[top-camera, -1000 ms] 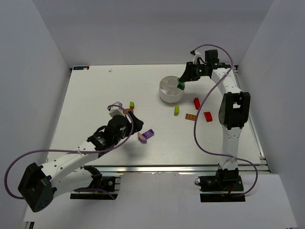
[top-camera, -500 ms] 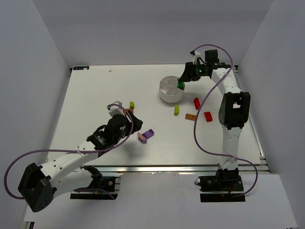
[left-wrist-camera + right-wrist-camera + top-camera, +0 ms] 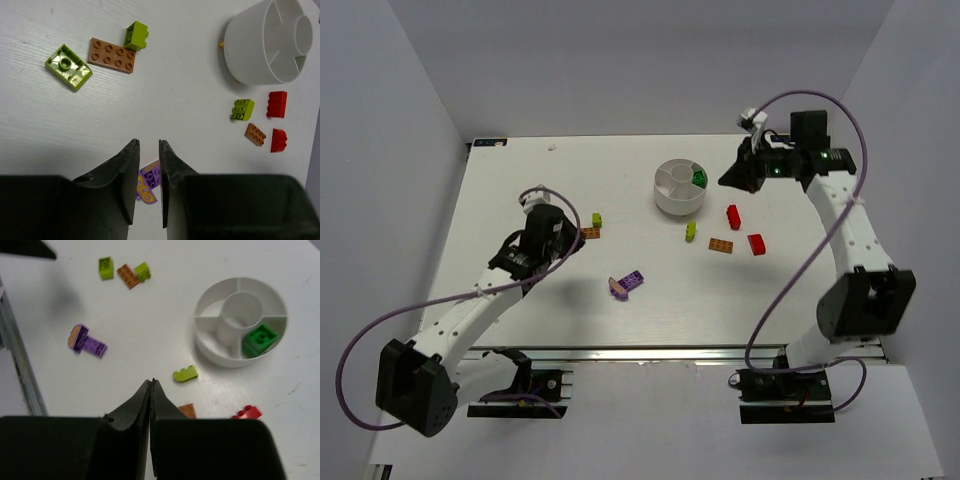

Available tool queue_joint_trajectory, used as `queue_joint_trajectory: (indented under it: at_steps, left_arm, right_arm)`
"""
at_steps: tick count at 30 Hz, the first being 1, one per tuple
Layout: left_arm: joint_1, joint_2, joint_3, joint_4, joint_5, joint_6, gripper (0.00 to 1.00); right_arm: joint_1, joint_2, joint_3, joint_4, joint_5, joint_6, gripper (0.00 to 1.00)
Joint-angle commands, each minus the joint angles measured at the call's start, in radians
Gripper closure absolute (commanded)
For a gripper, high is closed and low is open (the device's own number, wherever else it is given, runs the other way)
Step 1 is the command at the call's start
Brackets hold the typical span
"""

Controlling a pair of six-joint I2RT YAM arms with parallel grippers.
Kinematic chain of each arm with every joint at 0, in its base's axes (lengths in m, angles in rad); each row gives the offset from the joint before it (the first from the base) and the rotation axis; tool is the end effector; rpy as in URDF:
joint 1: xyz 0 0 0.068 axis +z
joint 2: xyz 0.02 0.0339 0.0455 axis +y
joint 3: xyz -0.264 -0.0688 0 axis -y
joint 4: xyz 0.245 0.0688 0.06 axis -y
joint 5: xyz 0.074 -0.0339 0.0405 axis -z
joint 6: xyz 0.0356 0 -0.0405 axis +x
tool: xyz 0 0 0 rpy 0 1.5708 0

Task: Sort the legos into containers by color

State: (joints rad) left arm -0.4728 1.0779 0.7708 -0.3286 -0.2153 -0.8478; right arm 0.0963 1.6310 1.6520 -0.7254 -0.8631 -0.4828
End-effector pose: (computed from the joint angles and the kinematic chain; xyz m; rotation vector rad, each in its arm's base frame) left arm 0.2120 -0.0999 0.2646 -0.5357 2.1702 -0.5007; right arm 0.3494 0.0609 0.3792 -0.9994 1.8320 0.7411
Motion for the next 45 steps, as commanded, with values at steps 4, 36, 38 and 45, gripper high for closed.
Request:
queue_joint_trajectory:
  at_steps: [4, 36, 38, 45]
  left_arm:
    - [0.066, 0.196, 0.227, -0.18, 0.073, 0.194, 0.46]
    - [0.123, 0.984, 0.854, -0.313, 0.082, 0.469, 0.43]
    - [0.123, 1.002, 0.857, -0.313, 0.088, 0.472, 0.45]
    - [0.125, 1.031, 0.864, -0.306, 0.116, 0.478, 0.6]
  right_arm:
    - [0.0, -0.239, -0.32, -0.017, 0.001, -0.089, 0.69]
    - [-0.059, -0.456, -0.537, 0.021, 0.064, -0.051, 0.48]
    - [-0.064, -0.458, -0.537, 0.021, 0.059, -0.05, 0.48]
    - [-0.075, -0.454, -0.531, 0.02, 0.053, -0.045, 0.48]
